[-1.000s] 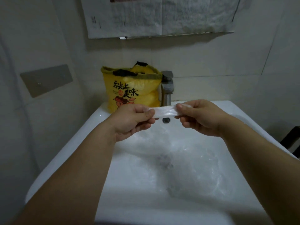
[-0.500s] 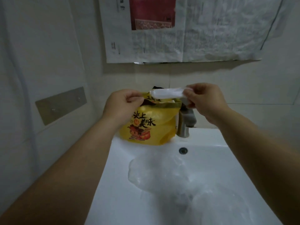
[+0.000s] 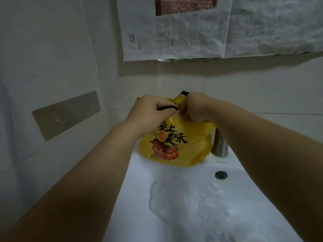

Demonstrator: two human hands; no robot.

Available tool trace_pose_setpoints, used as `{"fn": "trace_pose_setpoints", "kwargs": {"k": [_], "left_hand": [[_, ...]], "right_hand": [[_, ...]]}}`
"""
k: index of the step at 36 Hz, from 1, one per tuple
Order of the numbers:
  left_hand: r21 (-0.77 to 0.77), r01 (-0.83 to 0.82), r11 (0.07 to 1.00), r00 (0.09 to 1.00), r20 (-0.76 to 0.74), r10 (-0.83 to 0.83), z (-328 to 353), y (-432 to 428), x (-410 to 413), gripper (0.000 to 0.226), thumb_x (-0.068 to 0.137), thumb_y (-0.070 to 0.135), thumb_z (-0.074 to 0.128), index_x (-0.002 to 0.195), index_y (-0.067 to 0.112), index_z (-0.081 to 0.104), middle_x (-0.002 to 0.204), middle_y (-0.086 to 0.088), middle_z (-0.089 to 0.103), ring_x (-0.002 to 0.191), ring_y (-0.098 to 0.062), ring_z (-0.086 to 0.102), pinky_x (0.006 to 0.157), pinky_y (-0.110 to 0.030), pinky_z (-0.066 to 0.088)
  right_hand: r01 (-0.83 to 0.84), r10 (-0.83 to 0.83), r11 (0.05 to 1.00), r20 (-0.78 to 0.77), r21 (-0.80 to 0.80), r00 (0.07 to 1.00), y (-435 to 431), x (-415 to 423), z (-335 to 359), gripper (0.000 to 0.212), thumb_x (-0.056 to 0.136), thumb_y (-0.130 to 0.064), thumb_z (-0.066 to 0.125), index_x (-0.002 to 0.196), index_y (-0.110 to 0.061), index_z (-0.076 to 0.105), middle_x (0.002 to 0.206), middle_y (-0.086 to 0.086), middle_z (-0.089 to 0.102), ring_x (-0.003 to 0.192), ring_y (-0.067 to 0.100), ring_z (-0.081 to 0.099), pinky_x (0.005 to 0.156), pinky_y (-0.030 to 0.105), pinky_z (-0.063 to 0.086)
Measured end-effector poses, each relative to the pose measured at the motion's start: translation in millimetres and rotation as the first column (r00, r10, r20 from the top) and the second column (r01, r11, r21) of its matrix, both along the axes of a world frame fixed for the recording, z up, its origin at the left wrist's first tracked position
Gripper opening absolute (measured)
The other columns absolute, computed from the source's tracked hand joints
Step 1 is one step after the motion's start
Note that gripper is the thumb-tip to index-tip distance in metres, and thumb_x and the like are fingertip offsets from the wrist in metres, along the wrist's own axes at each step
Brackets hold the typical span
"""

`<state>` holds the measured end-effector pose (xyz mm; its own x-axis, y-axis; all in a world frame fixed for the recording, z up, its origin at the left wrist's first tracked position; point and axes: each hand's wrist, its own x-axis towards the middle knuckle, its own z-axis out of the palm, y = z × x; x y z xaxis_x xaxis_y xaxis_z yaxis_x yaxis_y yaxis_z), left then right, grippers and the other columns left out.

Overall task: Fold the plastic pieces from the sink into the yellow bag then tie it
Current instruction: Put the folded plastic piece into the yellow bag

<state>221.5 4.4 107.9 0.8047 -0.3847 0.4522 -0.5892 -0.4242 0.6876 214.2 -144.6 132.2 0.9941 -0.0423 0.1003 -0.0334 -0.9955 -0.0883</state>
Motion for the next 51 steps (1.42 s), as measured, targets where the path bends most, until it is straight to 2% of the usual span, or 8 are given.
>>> {"fn": "trace_pose_setpoints", "kwargs": {"k": [6,13,20,32,37,41,46,51], "left_hand": [[-0.079,0.027,0.997,0.999,-0.038,-0.030,-2.4,-4.9,3.4,0.014,0.088,0.017,0.069,0.095,0.026,0.077,0.095,0.009,0.074,0.095,-0.010,0.067,0.095,-0.036,0.053],[-0.104,-0.008,0.995,0.998,-0.058,0.002,-3.8,-9.7,3.3,0.014,0.089,0.016,0.068,0.094,0.026,0.076,0.093,0.007,0.073,0.094,-0.013,0.067,0.095,-0.039,0.053],[-0.129,-0.087,0.988,0.996,-0.015,0.086,-2.2,-8.9,1.7,0.017,0.089,0.016,0.067,0.093,0.030,0.075,0.088,0.014,0.070,0.090,-0.013,0.067,0.090,-0.039,0.054],[-0.233,-0.226,0.946,0.967,0.065,0.247,-12.2,6.5,-42.9,0.033,0.081,0.019,0.072,0.114,0.025,0.070,0.120,0.002,0.062,0.113,-0.016,0.057,0.102,-0.038,0.046],[-0.322,-0.205,0.924,0.979,-0.059,0.196,-46.4,-5.5,-87.3,0.021,0.086,0.022,0.065,0.104,0.031,0.067,0.110,0.001,0.064,0.100,-0.016,0.063,0.091,-0.037,0.054],[-0.167,-0.063,0.984,0.980,-0.197,0.030,-88.0,-22.8,-124.7,0.019,0.091,0.020,0.064,0.109,0.026,0.066,0.101,0.017,0.060,0.082,0.004,0.055,0.067,-0.001,0.043],[0.104,0.091,0.990,0.938,-0.343,-0.050,-131.6,-42.0,-159.4,0.033,0.090,0.027,0.066,0.123,0.022,0.064,0.131,0.002,0.058,0.115,-0.014,0.055,0.090,-0.024,0.045],[0.224,0.164,0.961,0.910,-0.410,-0.060,-129.8,-51.8,-166.4,0.048,0.091,0.031,0.065,0.136,0.018,0.054,0.143,-0.004,0.048,0.126,-0.019,0.049,0.091,-0.026,0.041]], "right_hand": [[0.172,-0.164,0.976,0.070,-0.132,0.984,-20.9,16.9,-3.6,0.020,0.095,-0.012,0.052,0.078,-0.007,0.043,0.071,0.007,0.041,0.070,0.023,0.045,0.073,0.035,0.040],[0.072,-0.073,0.997,-0.076,-0.018,0.994,-19.7,15.1,-8.1,0.028,0.100,-0.029,0.045,0.112,-0.008,0.058,0.087,0.005,0.051,0.088,0.022,0.049,0.076,0.031,0.037],[-0.029,-0.055,0.946,0.249,0.323,0.967,-33.1,-4.1,4.4,0.036,0.101,-0.022,0.037,0.130,-0.012,0.057,0.132,0.011,0.056,0.116,0.027,0.051,0.090,0.031,0.039],[-0.108,-0.191,0.843,0.481,0.527,0.856,-28.1,-87.5,-17.3,0.030,0.093,-0.015,0.046,0.116,-0.015,0.066,0.093,0.000,0.062,0.076,0.015,0.055,0.066,0.024,0.041],[0.000,-0.187,0.819,0.267,0.574,0.945,-29.0,-140.2,-58.0,0.025,0.089,-0.010,0.047,0.098,0.001,0.067,0.088,0.015,0.067,0.067,0.019,0.053,0.059,0.025,0.045],[0.151,-0.125,0.871,-0.087,0.468,0.988,-39.9,-177.2,-105.7,0.026,0.090,-0.015,0.060,0.112,-0.005,0.068,0.112,0.017,0.066,0.082,0.020,0.058,0.076,0.035,0.053],[0.315,-0.127,0.908,-0.537,0.275,0.834,-44.8,-220.2,-156.8,0.087,0.080,-0.034,0.076,0.151,-0.025,0.025,0.151,0.005,0.033,0.119,0.026,0.051,0.089,0.035,0.053],[0.263,-0.275,0.960,-0.466,-0.093,0.841,-53.9,-226.1,-172.8,0.036,0.099,-0.017,0.048,0.132,-0.002,0.053,0.126,0.012,0.057,0.108,0.025,0.059,0.091,0.028,0.046]]}}
